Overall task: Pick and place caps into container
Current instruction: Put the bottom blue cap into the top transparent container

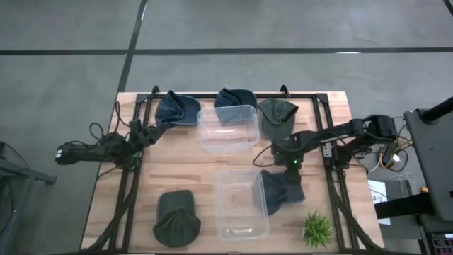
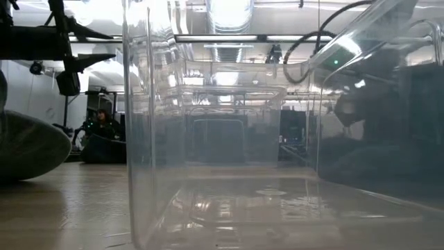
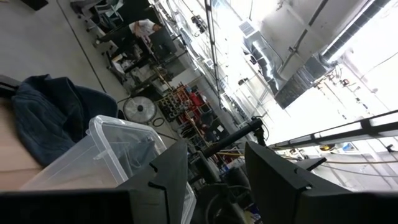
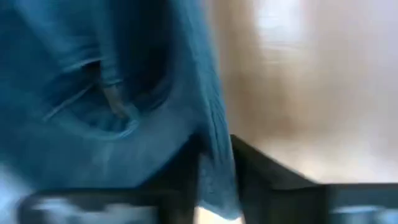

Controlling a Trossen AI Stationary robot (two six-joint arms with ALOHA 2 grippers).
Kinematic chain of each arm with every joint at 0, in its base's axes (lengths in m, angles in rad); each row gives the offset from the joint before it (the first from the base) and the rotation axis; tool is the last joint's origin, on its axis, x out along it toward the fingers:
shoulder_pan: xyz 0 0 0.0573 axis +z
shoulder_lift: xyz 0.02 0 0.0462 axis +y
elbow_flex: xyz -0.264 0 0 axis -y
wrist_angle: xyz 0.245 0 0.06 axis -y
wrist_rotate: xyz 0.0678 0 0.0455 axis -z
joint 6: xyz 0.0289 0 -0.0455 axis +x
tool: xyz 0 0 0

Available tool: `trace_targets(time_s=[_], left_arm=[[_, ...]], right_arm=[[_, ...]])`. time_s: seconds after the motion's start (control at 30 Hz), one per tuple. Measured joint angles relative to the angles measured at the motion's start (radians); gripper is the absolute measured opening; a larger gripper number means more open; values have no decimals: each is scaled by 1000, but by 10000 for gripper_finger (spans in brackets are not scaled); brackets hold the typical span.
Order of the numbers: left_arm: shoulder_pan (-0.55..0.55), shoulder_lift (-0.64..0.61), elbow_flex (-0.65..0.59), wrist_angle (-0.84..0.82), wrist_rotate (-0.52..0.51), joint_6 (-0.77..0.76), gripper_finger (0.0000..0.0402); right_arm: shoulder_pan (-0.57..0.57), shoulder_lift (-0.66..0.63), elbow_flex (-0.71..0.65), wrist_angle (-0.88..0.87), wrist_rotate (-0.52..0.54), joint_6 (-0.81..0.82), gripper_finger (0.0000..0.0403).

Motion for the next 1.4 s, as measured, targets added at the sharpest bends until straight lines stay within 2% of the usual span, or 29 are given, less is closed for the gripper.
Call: trace_targets(time_s=[0.03, 0.13, 0.33, 0.67, 0.87, 1.07, 1.17, 1.3, 1.4], left_arm=[[0, 0, 0, 0, 0, 0, 154], [0, 0, 0, 0, 0, 0, 154], [0, 0, 0, 0, -2, 0, 154], [0, 0, 0, 0, -3, 9, 154], [-1, 0, 0, 0, -3, 6, 154], [-1, 0, 0, 0, -3, 5, 154], [-1, 0, 0, 0, -3, 3, 154], [-1, 0, 0, 0, -2, -20, 154], [-1, 0, 0, 0, -2, -21, 154]], right_arm=[[0, 7, 5, 2, -30, -4, 32], [0, 11, 30, -26, -45, 5, 15], [-2, -92, 136, -194, 103, 3, 11], [-4, -254, 366, -626, 206, -1, 10], [-4, -305, 560, -681, 277, 3, 9], [-27, -245, 780, -673, 361, -45, 9], [-48, -180, 906, -663, 377, -86, 9], [-67, -76, 1068, -735, 395, -144, 9], [-74, -1, 1169, -741, 476, -238, 10]])
